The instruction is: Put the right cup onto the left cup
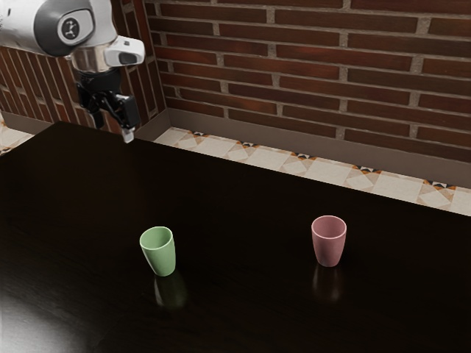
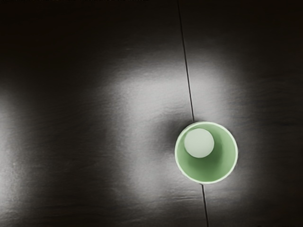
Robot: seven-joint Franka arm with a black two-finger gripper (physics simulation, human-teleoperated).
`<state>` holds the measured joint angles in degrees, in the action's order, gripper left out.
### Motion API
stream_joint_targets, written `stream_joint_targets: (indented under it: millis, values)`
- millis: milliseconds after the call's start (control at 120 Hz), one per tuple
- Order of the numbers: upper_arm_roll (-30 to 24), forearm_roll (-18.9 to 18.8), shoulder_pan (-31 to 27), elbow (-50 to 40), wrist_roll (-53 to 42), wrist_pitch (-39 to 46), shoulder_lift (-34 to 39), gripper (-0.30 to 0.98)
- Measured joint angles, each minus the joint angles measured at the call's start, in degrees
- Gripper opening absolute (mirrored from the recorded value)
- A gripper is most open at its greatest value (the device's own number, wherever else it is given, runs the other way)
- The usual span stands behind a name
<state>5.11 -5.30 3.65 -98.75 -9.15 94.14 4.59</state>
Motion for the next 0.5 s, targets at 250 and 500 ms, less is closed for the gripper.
stream_joint_targets:
  millis: [250, 500]
  values:
    - [-0.08, 0.14, 0.34, 0.44, -0.49, 0.51, -1.82, 0.69]
    - [-1.05, 1.0, 3.87, 1.7, -0.61, 5.28, -11.13, 0.69]
